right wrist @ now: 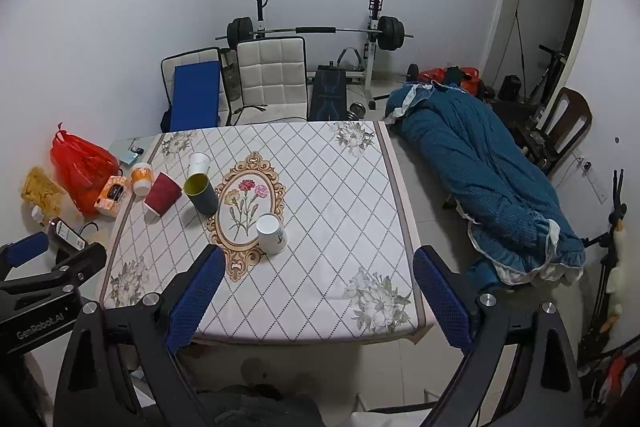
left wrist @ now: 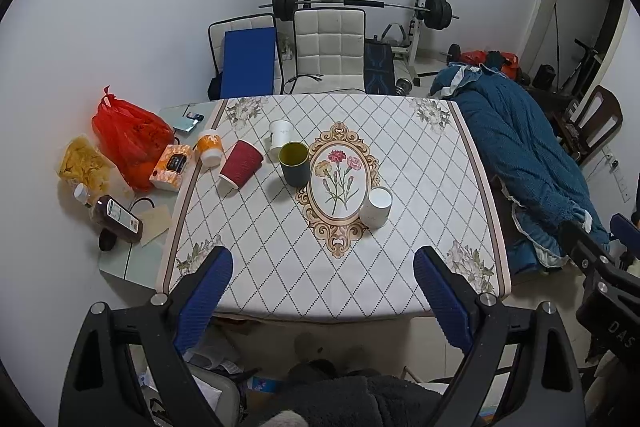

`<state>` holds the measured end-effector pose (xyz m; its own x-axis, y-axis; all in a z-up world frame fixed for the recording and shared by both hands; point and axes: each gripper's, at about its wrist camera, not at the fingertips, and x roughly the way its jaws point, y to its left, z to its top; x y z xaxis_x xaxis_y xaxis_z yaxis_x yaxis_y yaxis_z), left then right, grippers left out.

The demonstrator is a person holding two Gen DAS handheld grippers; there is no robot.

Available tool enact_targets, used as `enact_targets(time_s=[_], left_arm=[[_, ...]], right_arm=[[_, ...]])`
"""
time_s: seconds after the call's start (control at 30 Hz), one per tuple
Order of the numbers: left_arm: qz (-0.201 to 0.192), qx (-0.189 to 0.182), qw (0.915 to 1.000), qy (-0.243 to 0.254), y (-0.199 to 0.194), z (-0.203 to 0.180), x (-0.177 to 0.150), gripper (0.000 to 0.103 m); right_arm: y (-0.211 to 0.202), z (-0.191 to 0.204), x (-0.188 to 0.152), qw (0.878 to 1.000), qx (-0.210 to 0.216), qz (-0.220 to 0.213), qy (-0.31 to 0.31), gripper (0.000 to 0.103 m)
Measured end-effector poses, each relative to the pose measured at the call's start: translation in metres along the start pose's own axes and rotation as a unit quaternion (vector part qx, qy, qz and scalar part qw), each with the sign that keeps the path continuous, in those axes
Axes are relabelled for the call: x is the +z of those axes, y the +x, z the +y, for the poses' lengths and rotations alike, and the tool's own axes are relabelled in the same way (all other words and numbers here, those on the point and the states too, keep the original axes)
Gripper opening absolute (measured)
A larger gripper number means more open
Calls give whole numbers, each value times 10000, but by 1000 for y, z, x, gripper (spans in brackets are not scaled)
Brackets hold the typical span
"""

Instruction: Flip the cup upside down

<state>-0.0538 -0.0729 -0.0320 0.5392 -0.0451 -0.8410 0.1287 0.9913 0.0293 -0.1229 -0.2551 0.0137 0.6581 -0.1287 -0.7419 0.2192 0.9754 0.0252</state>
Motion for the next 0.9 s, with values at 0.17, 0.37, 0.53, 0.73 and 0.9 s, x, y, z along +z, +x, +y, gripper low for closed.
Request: enact_targets(time_s=[0.17,0.37,0.53,0.73,0.9], left_arm=[[1,28,10000,-56,1,-1,-2,93],[-64,36,9999,-79,-2,-4,-2,102],[-53,73,9999,-94,-3,-5,-3,102],[-85,171,9997,-162,-7,-2,-3,102],[-76,233,9995,-196,-7,3,-3,102]], right_arm=[[6,-1,5,10000,-8,60,-16,97],[17,-2,9,9999,27,103,-54,97],[20,-1,10,9999,67,133,-52,97],[19,2,8,9998,120,147,-94,97],[19,4,5,9996,173,174,-100,97]])
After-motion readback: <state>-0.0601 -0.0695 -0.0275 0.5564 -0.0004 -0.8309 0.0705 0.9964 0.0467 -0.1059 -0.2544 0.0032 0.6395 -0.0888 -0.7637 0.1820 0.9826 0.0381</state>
